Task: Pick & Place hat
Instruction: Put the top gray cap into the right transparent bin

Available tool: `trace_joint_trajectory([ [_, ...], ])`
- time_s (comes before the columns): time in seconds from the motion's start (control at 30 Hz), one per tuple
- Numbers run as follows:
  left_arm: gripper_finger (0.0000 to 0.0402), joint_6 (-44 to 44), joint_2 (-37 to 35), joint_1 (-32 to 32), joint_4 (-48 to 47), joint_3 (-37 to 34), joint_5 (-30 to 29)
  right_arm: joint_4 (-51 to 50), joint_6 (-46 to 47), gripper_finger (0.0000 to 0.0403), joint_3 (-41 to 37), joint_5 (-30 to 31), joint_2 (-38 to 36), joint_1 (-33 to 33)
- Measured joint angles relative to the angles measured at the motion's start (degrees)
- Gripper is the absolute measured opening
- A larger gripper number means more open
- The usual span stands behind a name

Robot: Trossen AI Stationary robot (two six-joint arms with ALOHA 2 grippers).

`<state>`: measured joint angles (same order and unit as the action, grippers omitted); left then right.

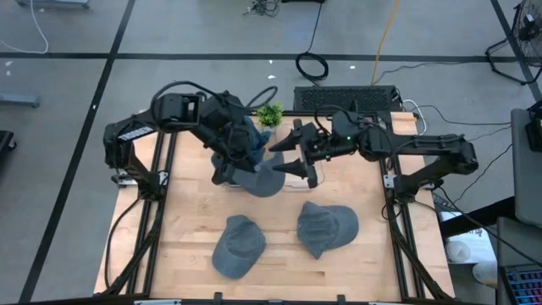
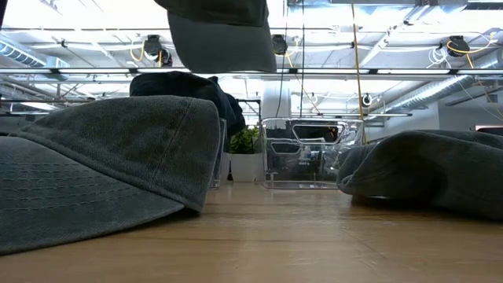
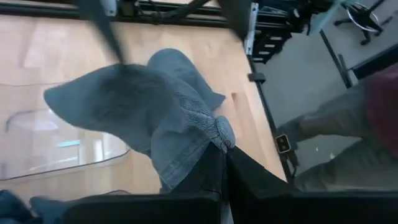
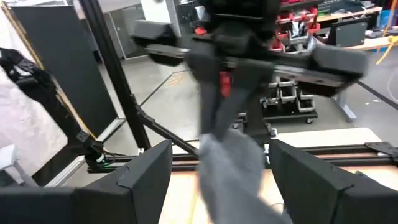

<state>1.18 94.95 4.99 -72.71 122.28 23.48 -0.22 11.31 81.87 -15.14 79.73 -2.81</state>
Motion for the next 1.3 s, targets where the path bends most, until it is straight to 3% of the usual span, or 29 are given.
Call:
trace_joint_trajectory([
  [0.73, 0.0003, 0.84, -0.05, -1.02, 3.69, 0.00, 0.57, 0.49, 1.20, 0.0246, -0.04, -3.08, 4.00, 3.30],
  [0.93, 0.0003, -0.07, -0.05, -1.30, 3.61, 0.00, 0.57, 0.56, -0.36, 0.0172, -0.04, -3.13, 3.67, 3.30],
  [1.13, 0.0010, -2.01, -0.05, -1.83, 3.69, 0.00, 0.59, 0.87, 0.08, 0.0023, -0.04, -4.76, 3.66, 3.18],
  [1.3, 0.0032, -3.22, -0.05, -1.81, 3.76, 0.00, 0.72, 0.86, 3.05, 0.0004, -0.04, -6.12, 3.65, 2.78],
])
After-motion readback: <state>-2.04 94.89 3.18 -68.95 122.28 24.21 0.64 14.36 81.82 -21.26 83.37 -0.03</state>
